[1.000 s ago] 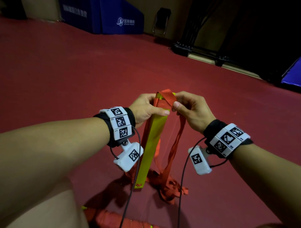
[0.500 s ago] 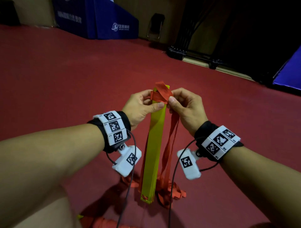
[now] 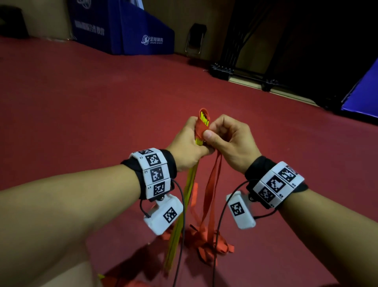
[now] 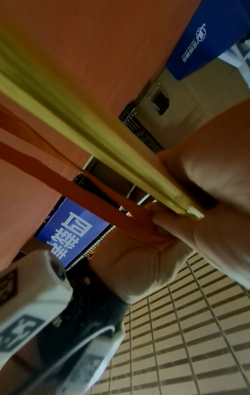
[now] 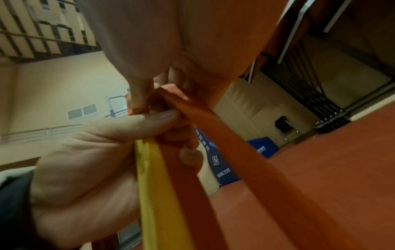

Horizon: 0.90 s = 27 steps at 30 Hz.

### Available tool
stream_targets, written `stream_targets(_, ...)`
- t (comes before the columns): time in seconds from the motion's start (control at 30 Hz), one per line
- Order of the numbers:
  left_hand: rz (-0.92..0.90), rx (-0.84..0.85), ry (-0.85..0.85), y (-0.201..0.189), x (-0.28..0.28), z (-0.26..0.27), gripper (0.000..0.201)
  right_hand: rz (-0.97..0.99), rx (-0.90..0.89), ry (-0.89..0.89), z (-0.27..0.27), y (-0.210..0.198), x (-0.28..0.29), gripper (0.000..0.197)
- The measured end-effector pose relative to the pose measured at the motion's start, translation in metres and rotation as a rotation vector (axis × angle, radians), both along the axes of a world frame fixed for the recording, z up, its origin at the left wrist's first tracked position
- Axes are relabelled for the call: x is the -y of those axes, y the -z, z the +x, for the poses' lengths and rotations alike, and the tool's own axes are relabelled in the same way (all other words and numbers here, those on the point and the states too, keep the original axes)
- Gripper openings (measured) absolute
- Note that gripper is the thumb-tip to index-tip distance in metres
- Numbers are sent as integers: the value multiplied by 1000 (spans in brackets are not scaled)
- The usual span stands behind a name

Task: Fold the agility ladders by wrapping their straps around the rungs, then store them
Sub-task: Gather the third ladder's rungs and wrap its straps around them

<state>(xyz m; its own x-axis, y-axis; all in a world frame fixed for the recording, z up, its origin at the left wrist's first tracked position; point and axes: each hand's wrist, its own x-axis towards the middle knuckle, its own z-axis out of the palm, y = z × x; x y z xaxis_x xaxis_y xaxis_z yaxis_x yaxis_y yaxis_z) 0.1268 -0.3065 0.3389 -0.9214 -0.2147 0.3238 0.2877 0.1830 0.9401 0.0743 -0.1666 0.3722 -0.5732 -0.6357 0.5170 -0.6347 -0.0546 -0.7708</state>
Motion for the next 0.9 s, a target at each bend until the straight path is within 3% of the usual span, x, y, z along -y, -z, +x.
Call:
stream_targets(0.23,155,2,-2,-8,-2,4,48,281,-160,42,-13,3,-17,13)
stream_targets(0.33,207,-15,50,-13,-4,6,52,265,-167,44,-12,3,-15,23)
stream_targets(0.6,265,-3,37,-14,0,9,45,286,-193,39,-13,6,-13,6)
stream_targets(0.77,331,24,21,-17,2,10,42,102,-217,169,-13,10,-11,25)
stream_targets(0.9,326,52,25,-16,3,9,43,148,-252,140,-5,9,-5,15)
